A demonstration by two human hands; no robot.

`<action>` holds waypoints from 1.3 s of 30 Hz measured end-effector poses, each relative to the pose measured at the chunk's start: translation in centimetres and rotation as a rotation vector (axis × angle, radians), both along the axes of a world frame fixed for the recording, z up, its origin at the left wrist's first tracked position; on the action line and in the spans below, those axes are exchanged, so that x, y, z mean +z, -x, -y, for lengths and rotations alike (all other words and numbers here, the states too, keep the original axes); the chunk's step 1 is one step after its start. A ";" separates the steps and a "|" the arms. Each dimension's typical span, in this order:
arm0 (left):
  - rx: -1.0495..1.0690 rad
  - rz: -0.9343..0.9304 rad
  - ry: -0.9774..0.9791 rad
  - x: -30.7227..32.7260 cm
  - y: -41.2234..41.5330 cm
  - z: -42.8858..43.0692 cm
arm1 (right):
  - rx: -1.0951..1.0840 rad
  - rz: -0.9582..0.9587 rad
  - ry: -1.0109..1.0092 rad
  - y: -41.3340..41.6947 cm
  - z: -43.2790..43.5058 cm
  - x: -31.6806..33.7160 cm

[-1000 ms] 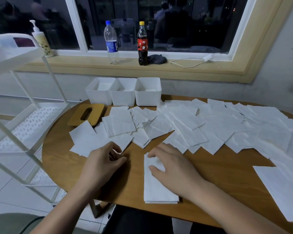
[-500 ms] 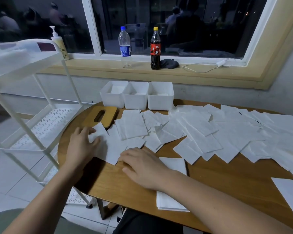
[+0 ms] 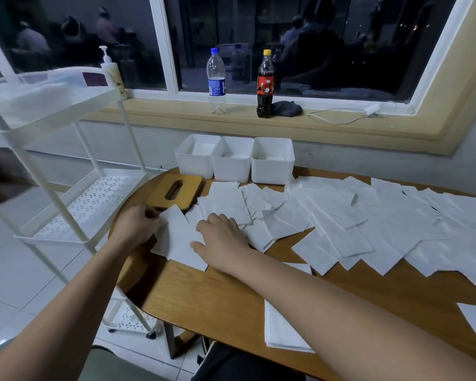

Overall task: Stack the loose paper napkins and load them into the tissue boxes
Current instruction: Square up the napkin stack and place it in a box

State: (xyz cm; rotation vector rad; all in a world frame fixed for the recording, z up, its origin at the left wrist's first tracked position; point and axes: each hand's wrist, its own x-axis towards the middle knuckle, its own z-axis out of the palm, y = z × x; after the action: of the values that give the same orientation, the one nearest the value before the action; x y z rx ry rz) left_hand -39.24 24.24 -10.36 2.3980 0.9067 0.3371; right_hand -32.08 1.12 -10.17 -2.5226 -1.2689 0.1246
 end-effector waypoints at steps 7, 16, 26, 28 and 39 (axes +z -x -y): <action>-0.032 0.098 0.271 1.7 1.2 1.1 | -0.100 -0.086 0.011 -0.4 -1.1 -0.4; -0.139 0.198 0.329 4.6 3.1 1.5 | -0.084 -0.252 -0.032 0.1 0.1 0.8; -0.246 0.371 0.154 9.2 4.2 4.4 | -0.007 -0.470 -0.325 0.5 5.2 3.1; -0.254 0.410 0.088 10.5 4.3 5.1 | -0.022 -0.456 -0.380 0.6 6.4 3.5; -0.368 0.463 0.101 12.3 2.4 9.7 | -0.092 -0.560 -0.856 0.5 12.3 7.3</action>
State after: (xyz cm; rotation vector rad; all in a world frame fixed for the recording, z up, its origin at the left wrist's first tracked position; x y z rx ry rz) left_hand -41.64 14.52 1.91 2.1973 0.2628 0.6473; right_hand -32.56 -11.22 -2.86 -1.6374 -0.7438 0.1965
